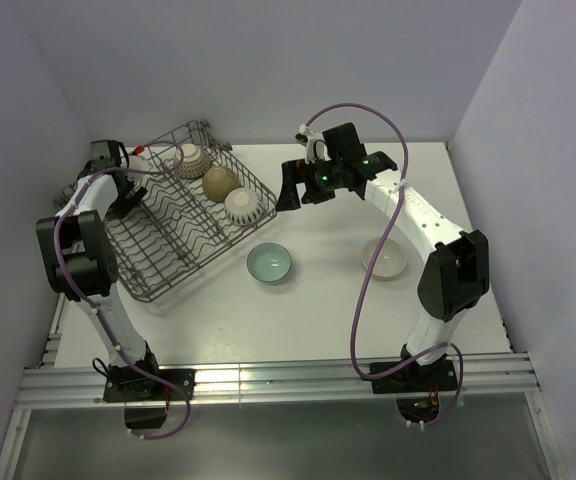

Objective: Load the bowls into the dish rack

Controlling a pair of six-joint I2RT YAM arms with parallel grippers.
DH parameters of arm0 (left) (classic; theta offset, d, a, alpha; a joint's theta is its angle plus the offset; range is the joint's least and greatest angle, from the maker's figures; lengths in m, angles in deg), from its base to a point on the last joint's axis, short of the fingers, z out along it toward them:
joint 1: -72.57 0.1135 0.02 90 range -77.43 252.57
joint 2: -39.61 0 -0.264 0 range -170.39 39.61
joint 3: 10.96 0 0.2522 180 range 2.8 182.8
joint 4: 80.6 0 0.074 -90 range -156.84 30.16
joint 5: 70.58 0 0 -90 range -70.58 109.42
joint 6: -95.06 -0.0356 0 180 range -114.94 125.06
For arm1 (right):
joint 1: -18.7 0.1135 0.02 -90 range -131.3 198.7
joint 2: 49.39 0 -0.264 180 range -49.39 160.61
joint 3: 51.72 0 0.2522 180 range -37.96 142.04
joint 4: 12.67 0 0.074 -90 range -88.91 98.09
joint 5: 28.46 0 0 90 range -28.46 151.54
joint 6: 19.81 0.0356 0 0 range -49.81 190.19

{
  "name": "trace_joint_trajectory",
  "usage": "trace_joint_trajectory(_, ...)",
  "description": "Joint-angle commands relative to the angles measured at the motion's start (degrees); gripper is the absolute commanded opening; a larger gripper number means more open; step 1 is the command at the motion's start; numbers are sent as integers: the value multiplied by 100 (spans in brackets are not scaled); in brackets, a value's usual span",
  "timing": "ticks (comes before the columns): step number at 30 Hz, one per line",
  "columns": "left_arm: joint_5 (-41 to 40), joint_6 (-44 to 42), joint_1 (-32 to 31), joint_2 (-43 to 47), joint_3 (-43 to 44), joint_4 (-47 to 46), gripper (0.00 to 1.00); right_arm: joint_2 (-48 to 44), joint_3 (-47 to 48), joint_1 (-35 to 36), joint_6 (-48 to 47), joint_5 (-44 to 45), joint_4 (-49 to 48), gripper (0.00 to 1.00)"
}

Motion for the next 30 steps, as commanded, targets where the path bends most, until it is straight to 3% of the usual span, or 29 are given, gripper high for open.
trace_joint_trajectory(1, 100, 146, 22, 484, 176, 1, 99, -161, -40, -58, -36, -75, -12, 100)
trace_joint_trajectory(6, 170, 269, 22, 581, 281, 115, 99, -188, -66, -58, -45, -75, -21, 100)
trace_joint_trajectory(21, 460, 524, 48, 528, 274, 564, 74, -249, -251, -76, -107, -66, -12, 100)
trace_joint_trajectory(30, 198, 752, 49, 248, 62, 152, 72, -188, -198, -93, -142, -57, 32, 100)
